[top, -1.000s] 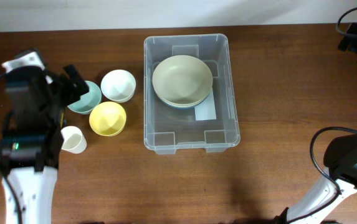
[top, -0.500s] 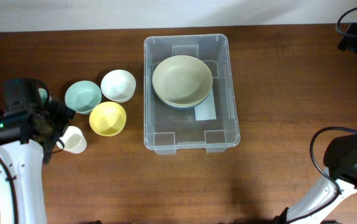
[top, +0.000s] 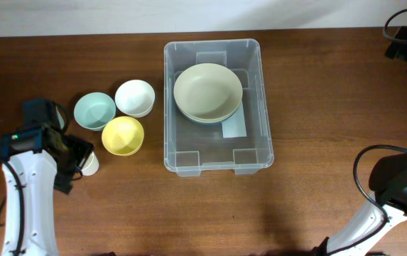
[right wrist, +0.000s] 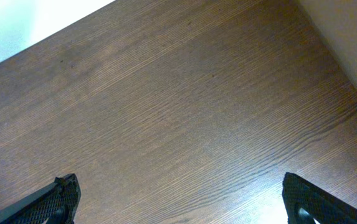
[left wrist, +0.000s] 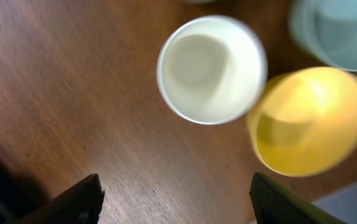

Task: Pack container
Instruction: 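Move the left gripper to the cream cup and grasp its rim, then lift the cream cup and lower it into the bin's front right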

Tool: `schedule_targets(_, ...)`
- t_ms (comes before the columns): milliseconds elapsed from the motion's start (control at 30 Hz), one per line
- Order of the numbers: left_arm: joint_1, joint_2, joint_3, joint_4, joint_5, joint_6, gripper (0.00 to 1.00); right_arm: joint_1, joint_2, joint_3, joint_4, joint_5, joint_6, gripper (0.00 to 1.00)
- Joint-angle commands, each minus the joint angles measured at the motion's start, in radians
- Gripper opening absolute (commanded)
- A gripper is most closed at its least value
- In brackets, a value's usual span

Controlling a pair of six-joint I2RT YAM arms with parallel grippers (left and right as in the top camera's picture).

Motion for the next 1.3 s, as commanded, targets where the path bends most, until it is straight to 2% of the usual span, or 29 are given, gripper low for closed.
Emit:
schedule_targets(0, 0.025, 0.003, -0.106, 0.073, 0.016, -0.051, 0.79, -0.001, -0.01, 0.02, 0.0, 0.008, 0.011, 0.99)
schedule_targets(267, 0.127, 0.005, -0.177, 0.205, -0.018, -0.05, 0.78, -0.001, -0.01, 0.02, 0.0, 0.008, 0.011, 0.99)
schedule_targets(400, 0.145, 0.039, -0.225, 0.364, 0.08, -0.019, 0.78, -0.001, -0.01, 0.02, 0.0, 0.008, 0.011, 0.99)
schedule_targets(567, 0.145, 0.109, -0.248, 0.396, 0.101, -0.02, 0.76, -0.001, -0.01, 0.02, 0.0, 0.008, 0.011, 0.99)
schedule_targets(667, 0.145, 0.151, -0.248, 0.395, 0.106, -0.02, 0.68, -0.001, -0.01, 0.02, 0.0, 0.008, 0.011, 0.99)
schedule_targets(700, 0.145, 0.158, -0.247, 0.396, 0.11, -0.02, 0.57, -0.001, -0.01, 0.02, 0.0, 0.008, 0.011, 0.99)
schedule_targets(733, 0.145, 0.158, -0.247, 0.396, 0.113, -0.02, 0.42, -0.001, -0.01, 0.02, 0.0, 0.008, 0.011, 0.99)
schedule_targets(800, 0.146, 0.152, -0.245, 0.399, 0.113, -0.02, 0.05, -0.001, -0.01, 0.02, 0.0, 0.008, 0.011, 0.99)
schedule_targets(833, 0.146, 0.148, -0.243, 0.399, 0.117, -0.02, 0.01, -0.001, -0.01, 0.02, 0.0, 0.008, 0.011, 0.99)
schedule_targets(1100, 0.145, 0.001, -0.181, 0.363, 0.156, -0.019, 0.01, -0.001, -0.01, 0.02, 0.0, 0.008, 0.011, 0.99)
schedule_targets(1267, 0.111, -0.152, -0.057, 0.354, 0.214, -0.012, 0.0, -0.001, -0.01, 0.02, 0.0, 0.008, 0.011, 0.99)
